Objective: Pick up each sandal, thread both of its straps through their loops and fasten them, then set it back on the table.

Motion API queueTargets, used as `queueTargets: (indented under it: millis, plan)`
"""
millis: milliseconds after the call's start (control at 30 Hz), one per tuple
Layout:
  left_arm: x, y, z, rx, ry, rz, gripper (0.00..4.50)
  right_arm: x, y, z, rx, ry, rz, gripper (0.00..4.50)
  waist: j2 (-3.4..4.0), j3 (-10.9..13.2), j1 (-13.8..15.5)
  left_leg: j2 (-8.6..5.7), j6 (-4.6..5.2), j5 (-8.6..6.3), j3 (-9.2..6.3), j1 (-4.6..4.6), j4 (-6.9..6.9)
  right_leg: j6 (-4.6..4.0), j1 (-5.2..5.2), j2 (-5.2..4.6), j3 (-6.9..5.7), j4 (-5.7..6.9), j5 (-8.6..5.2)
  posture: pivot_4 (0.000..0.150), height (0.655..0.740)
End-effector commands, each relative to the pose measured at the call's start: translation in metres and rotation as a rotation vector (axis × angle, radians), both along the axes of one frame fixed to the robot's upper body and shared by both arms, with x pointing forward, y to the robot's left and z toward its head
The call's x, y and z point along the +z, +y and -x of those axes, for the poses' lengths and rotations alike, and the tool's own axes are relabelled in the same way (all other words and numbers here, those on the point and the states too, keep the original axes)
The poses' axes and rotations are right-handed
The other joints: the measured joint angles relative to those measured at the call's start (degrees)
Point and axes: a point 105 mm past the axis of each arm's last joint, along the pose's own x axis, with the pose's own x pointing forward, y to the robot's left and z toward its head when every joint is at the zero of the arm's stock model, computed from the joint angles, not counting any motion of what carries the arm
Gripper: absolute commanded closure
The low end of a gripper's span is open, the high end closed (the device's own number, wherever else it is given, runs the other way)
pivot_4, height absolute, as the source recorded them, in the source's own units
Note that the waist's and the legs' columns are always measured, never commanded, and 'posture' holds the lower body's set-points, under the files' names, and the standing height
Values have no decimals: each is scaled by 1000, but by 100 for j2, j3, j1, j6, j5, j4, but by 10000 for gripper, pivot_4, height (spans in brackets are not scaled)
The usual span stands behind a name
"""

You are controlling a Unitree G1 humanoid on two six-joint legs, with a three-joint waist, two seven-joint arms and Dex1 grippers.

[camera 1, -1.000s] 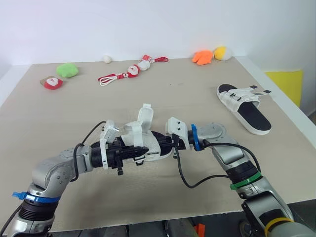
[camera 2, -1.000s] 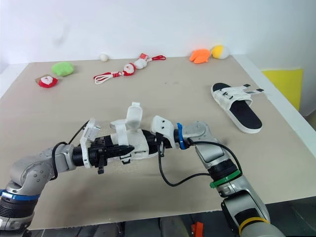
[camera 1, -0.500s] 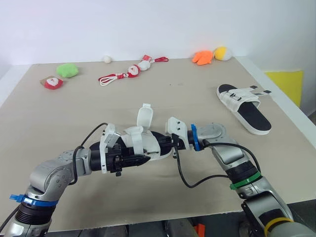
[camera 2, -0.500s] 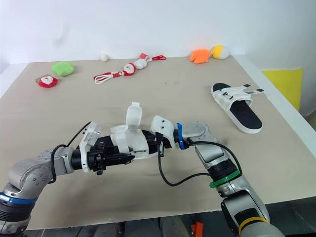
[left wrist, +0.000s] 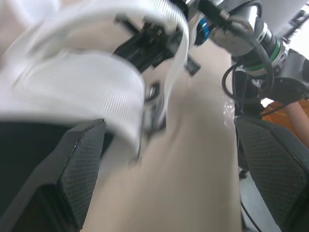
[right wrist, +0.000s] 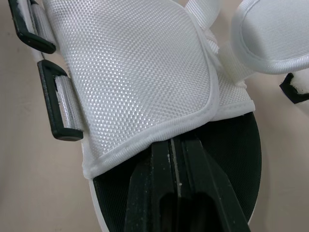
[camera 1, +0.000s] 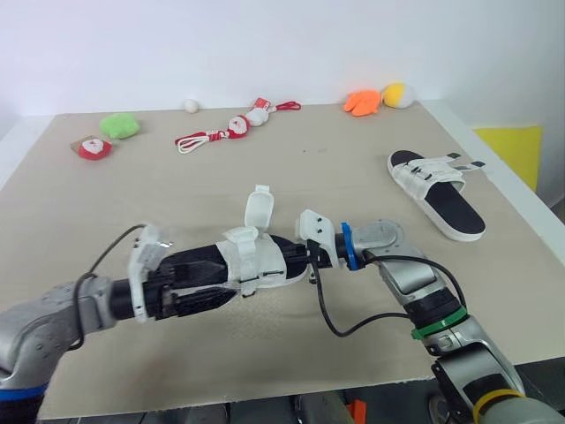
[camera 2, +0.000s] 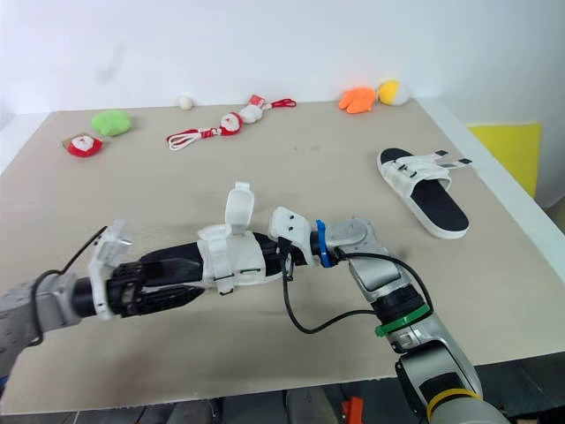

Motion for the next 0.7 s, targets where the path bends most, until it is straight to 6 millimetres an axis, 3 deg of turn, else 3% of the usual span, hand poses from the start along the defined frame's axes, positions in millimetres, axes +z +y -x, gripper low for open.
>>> queueTargets:
  millis: [33, 167, 400, 700]
  plan:
    - [3, -1, 25, -98, 35, -15, 812, -11, 0, 2, -2, 35, 26, 45000, -2, 1, -5, 1, -1, -1, 1, 0, 0, 0, -1, 0, 0, -1, 0, 1500, 7400]
    - [-8, -7, 24, -87, 29, -50, 812, -11, 1, 2, 3, 37, 26, 45000, 0, 1, 0, 5, -4, -3, 7, 0, 1, -4, -4, 1, 0, -2, -1, 1500, 7400]
    - [-43, -24, -6, 15, -78, -183, 812, -9, 2, 0, 4, 31, 26, 45000, -2, 1, -3, 12, -6, -3, 16, 5, 0, -10, -3, 10, 3, -5, 6, 1500, 7400]
    - [-43, -39, -12, -7, -86, -111, 812, -8, -2, -1, -7, 28, 28, 45000, -1, 1, 3, 14, -7, -4, 16, 3, 5, -9, -2, 14, 5, -4, 9, 1500, 7400]
